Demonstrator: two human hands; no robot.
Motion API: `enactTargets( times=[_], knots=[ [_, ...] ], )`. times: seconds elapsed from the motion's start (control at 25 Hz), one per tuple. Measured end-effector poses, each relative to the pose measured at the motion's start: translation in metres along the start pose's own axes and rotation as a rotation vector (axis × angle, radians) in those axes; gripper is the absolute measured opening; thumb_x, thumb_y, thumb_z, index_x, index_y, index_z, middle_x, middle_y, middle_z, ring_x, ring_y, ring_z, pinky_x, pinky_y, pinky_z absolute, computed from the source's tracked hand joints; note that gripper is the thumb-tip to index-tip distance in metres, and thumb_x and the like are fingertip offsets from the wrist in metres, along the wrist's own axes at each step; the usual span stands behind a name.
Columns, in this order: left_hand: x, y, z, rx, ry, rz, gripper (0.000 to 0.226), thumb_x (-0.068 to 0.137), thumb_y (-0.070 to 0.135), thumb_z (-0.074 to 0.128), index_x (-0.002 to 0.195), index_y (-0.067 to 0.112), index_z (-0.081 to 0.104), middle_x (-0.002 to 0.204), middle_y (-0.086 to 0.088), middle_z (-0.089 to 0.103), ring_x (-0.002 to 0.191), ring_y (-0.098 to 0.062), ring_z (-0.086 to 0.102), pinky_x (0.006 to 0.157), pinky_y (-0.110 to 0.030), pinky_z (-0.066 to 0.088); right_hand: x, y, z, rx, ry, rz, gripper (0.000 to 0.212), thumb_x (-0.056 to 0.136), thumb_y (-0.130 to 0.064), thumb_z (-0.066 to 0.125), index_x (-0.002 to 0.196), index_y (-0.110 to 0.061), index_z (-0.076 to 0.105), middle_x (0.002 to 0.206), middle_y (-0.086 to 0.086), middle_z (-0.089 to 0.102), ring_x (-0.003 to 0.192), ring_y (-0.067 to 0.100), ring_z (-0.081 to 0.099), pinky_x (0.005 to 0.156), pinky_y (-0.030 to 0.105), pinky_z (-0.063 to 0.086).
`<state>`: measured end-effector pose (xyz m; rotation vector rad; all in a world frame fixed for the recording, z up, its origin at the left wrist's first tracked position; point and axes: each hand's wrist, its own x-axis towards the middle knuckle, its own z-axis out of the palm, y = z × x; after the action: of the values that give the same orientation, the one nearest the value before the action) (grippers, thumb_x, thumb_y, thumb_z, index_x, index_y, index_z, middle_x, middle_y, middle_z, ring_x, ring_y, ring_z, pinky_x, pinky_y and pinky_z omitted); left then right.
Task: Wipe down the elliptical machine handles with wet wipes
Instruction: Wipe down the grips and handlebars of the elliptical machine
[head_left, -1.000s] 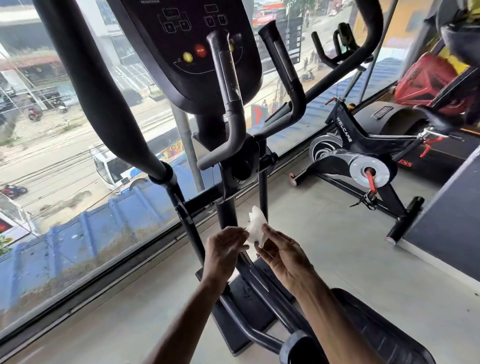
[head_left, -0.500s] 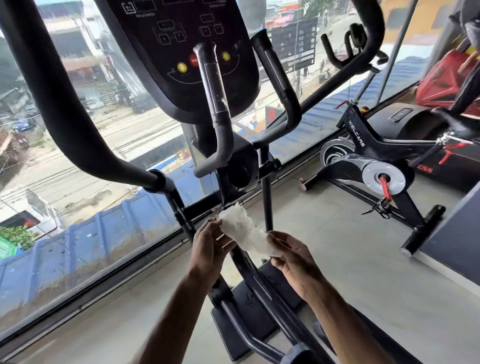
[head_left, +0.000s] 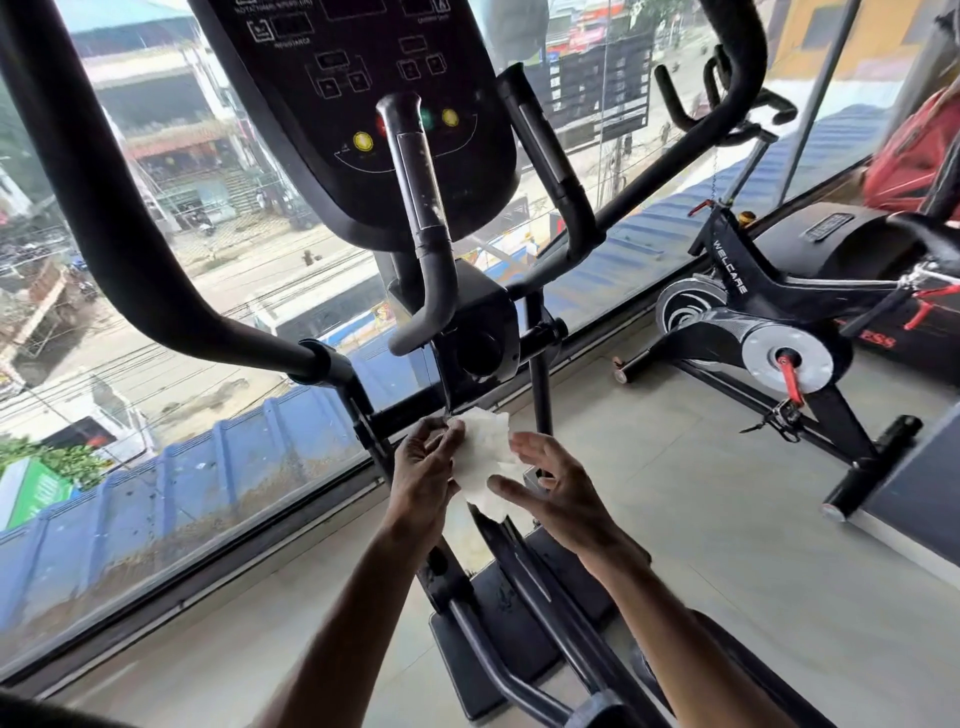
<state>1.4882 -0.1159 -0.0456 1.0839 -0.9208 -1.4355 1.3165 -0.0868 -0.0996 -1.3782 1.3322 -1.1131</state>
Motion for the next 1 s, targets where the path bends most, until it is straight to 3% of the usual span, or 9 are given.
enactTargets(
  times=[0.16,0.24,0.32,0.36,0.52,0.64,0.72,0.88,1.0],
  knots=[
    [-0.004,0.005,0.002,-0.129,-0.131,0.003,0.025,0.092,0.009,0.067,0.116,0.004,0.059,0.105,-0.019,0.071,0.087,-0.028,0.071,0.066,-0.032,0.062,0.014,-0.005,0.008,-0.157,0.109,-0.12,0.061,0.068,-0.066,0.086,0.113,-0.027,0.073,0.109,-0.012,0.072,0.105,0.005,0.064,0.086,0.026,0.049],
    [-0.005,0.004,-0.002,-0.138,-0.183,0.014,0.035,0.087,-0.002,0.07,0.121,0.002,0.059,0.108,-0.018,0.073,0.09,-0.027,0.073,0.069,-0.031,0.062,0.017,-0.001,0.006,-0.019,0.082,-0.105,0.043,0.075,-0.055,0.087,0.099,-0.021,0.08,0.099,-0.006,0.079,0.096,0.009,0.072,0.084,0.029,0.054],
    [-0.003,-0.001,-0.007,-0.086,-0.14,0.026,0.04,0.083,-0.012,0.071,0.12,-0.001,0.061,0.104,-0.018,0.074,0.089,-0.028,0.073,0.072,-0.033,0.062,0.014,-0.003,0.004,0.112,0.031,-0.066,0.016,0.083,-0.035,0.087,0.08,-0.022,0.079,0.081,-0.013,0.077,0.079,0.002,0.071,0.076,0.023,0.053],
    [-0.001,-0.003,-0.008,-0.061,-0.094,0.04,0.04,0.08,-0.013,0.074,0.117,-0.002,0.063,0.102,-0.018,0.074,0.088,-0.029,0.073,0.076,-0.037,0.063,0.013,-0.003,0.004,0.12,0.017,-0.06,0.014,0.086,-0.027,0.085,0.075,-0.023,0.077,0.073,-0.016,0.074,0.072,-0.002,0.067,0.07,0.02,0.049],
    [0.006,-0.006,-0.011,-0.03,0.037,0.068,0.04,0.075,-0.004,0.084,0.11,0.008,0.067,0.101,-0.013,0.075,0.09,-0.026,0.073,0.079,-0.037,0.061,0.01,-0.003,0.006,0.198,-0.049,0.011,0.011,0.098,-0.021,0.072,0.102,-0.017,0.081,0.094,-0.001,0.081,0.084,0.011,0.074,0.076,0.026,0.054],
    [0.002,-0.009,-0.015,0.071,-0.056,-0.139,0.059,0.075,0.027,0.09,0.126,0.008,0.066,0.114,-0.011,0.076,0.102,-0.026,0.074,0.094,-0.04,0.059,0.009,-0.003,0.008,0.192,-0.042,0.039,0.022,0.103,-0.027,0.064,0.12,-0.02,0.076,0.108,-0.002,0.08,0.096,0.011,0.07,0.084,0.027,0.052],
    [-0.003,-0.013,-0.015,0.163,-0.124,-0.254,0.043,0.083,0.028,0.083,0.118,0.004,0.073,0.113,-0.016,0.077,0.103,-0.033,0.074,0.098,-0.045,0.058,0.008,-0.003,0.009,0.238,-0.051,0.055,0.026,0.106,-0.021,0.058,0.127,-0.02,0.072,0.114,-0.003,0.078,0.107,0.011,0.072,0.095,0.032,0.055],
    [-0.009,-0.02,-0.012,0.298,-0.025,-0.121,0.024,0.085,0.018,0.083,0.103,0.002,0.079,0.1,-0.012,0.08,0.099,-0.029,0.075,0.084,-0.031,0.06,0.008,-0.005,0.011,0.222,-0.035,0.032,0.019,0.1,-0.033,0.068,0.116,-0.028,0.076,0.112,-0.005,0.078,0.11,0.017,0.072,0.099,0.041,0.056],
    [-0.011,-0.026,-0.009,0.346,0.03,-0.002,0.019,0.081,0.02,0.086,0.096,0.009,0.082,0.094,-0.006,0.081,0.088,-0.019,0.074,0.079,-0.03,0.058,0.009,-0.01,0.014,0.094,0.085,-0.021,0.021,0.089,-0.036,0.081,0.106,-0.023,0.08,0.097,-0.008,0.08,0.096,0.01,0.075,0.084,0.025,0.06]
  ],
)
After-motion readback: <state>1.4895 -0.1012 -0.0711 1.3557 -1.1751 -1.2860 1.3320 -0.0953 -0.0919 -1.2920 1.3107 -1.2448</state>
